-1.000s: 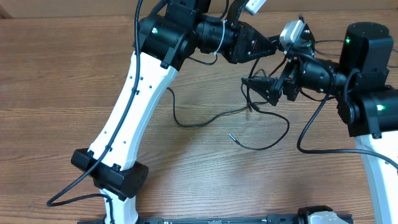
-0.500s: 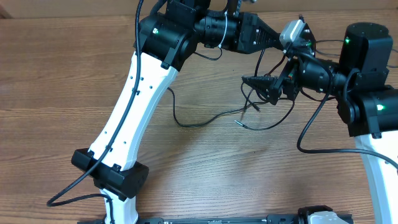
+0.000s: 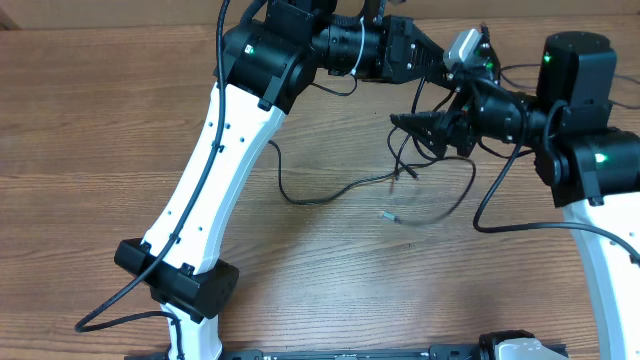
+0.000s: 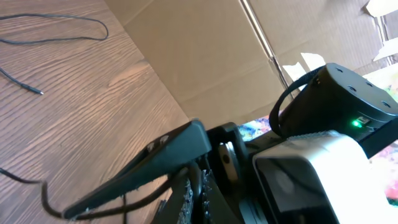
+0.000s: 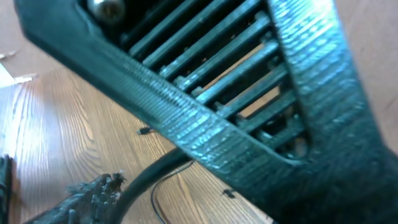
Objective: Untangle cables
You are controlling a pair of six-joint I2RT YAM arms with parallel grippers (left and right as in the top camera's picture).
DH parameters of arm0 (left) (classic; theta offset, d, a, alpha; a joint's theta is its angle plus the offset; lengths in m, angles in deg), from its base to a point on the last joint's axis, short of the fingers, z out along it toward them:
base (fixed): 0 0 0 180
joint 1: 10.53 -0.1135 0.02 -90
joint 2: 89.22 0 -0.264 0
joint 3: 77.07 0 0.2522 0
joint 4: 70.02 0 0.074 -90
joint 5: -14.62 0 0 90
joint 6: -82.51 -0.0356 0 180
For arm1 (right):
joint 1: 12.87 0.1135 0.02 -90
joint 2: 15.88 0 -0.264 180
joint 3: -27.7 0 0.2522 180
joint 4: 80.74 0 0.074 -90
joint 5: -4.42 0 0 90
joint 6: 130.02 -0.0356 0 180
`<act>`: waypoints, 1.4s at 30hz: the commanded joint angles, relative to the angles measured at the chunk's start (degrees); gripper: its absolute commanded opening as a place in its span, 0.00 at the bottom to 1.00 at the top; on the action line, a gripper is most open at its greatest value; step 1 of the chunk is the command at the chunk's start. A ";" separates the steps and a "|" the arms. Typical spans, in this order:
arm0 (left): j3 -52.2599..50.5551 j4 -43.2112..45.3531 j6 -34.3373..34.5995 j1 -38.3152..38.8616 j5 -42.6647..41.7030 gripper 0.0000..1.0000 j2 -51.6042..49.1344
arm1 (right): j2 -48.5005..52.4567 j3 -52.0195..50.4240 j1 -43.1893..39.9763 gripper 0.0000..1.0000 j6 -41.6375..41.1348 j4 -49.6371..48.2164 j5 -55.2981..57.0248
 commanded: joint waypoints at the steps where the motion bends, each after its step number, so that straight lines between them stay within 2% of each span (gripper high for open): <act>1: 1.36 0.70 0.76 0.26 1.62 0.04 0.87 | -0.26 0.15 0.81 0.66 0.02 0.11 -1.60; 4: 1.36 0.61 0.74 0.26 2.62 0.04 0.87 | -0.26 0.15 0.81 0.56 0.02 0.13 -1.62; 7: 1.36 0.59 0.72 0.26 3.04 0.04 0.87 | -0.26 0.15 0.81 0.41 0.02 0.15 -1.62; 8: 1.36 0.57 0.70 0.26 3.45 0.04 0.87 | -0.26 0.15 0.81 0.33 0.02 0.20 -1.62; 13: 1.36 0.57 0.13 -0.42 4.68 0.04 0.87 | -0.26 0.15 0.81 0.05 0.02 0.44 -1.62; 21: 1.33 -0.11 -0.44 -1.95 5.62 0.06 0.87 | -0.28 0.15 0.81 0.04 0.02 0.28 -1.57; 23: 1.33 -0.81 -2.25 -2.40 6.16 0.17 0.87 | -0.31 0.17 0.74 0.04 0.02 0.26 -0.46; 26: 1.33 -2.21 -3.98 -3.15 6.36 0.46 0.87 | -0.37 0.17 0.74 0.04 0.00 0.28 2.32; 28: 1.33 -3.37 -4.96 -3.67 6.80 1.00 0.87 | -0.39 0.17 0.74 0.04 -0.04 0.28 3.78; 37: 1.33 -6.60 -12.44 -4.96 6.82 1.00 0.87 | -0.50 0.17 0.74 0.04 -2.56 -0.37 13.29; 42: 1.33 -9.66 -20.04 -4.98 7.30 1.00 0.87 | -1.38 0.20 0.31 0.04 -4.00 -1.81 14.49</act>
